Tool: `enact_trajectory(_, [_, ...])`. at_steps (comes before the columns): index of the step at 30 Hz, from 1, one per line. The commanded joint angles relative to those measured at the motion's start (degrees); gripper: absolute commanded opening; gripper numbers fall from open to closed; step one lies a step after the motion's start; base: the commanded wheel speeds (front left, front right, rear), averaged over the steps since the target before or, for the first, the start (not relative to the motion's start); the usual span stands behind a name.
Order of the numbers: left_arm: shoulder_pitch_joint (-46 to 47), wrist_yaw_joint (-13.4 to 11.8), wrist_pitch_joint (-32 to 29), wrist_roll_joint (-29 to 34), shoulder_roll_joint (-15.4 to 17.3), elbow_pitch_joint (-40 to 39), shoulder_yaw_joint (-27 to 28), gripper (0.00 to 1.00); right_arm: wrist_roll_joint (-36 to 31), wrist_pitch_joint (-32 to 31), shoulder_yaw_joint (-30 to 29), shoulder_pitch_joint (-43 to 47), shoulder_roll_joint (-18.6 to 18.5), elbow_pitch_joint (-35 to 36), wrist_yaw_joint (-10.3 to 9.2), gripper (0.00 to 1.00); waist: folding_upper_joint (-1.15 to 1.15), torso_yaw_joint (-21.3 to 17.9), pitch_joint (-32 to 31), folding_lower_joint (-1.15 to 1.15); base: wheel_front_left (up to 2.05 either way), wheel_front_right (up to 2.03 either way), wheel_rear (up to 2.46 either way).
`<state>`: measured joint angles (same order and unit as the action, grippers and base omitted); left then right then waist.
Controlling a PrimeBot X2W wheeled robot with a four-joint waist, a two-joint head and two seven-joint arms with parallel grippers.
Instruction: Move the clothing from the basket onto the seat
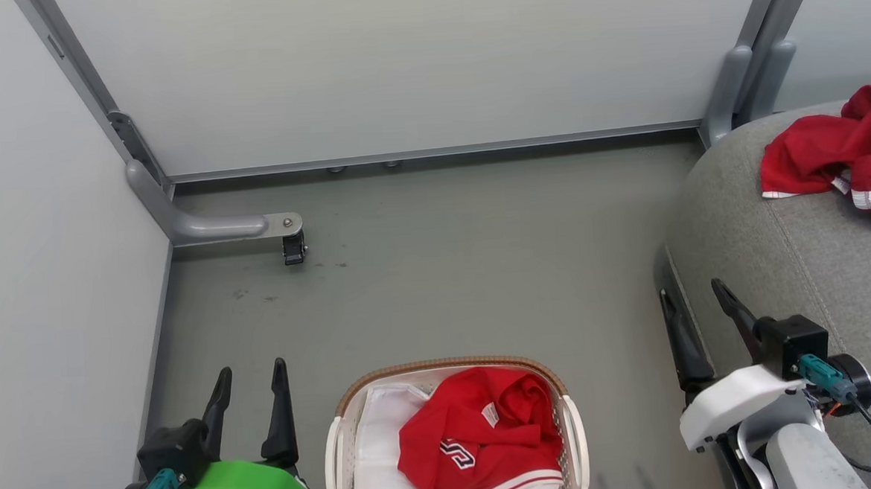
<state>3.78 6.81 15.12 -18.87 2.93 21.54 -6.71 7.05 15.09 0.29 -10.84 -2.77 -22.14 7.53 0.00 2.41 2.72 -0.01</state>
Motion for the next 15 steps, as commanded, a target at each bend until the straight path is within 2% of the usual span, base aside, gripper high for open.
enact_trajectory(1, [-0.8,0.3,0.0,-0.7,0.0,0.1,-0.3,1.0,0.6,0.1,-0.2,1.3,-0.2,0.3,-0.08,1.0,0.0,0.6,-0.7,0.01,0.0,0.0,0.0])
enact_trajectory(15, [-0.6,0.3,0.0,-1.6,0.0,1.0,-2.0,1.0,2.7,0.1,0.8,3.2,-0.2,-0.3,-0.08,1.0,0.0,0.1,-1.3,0.01,0.0,0.0,0.0])
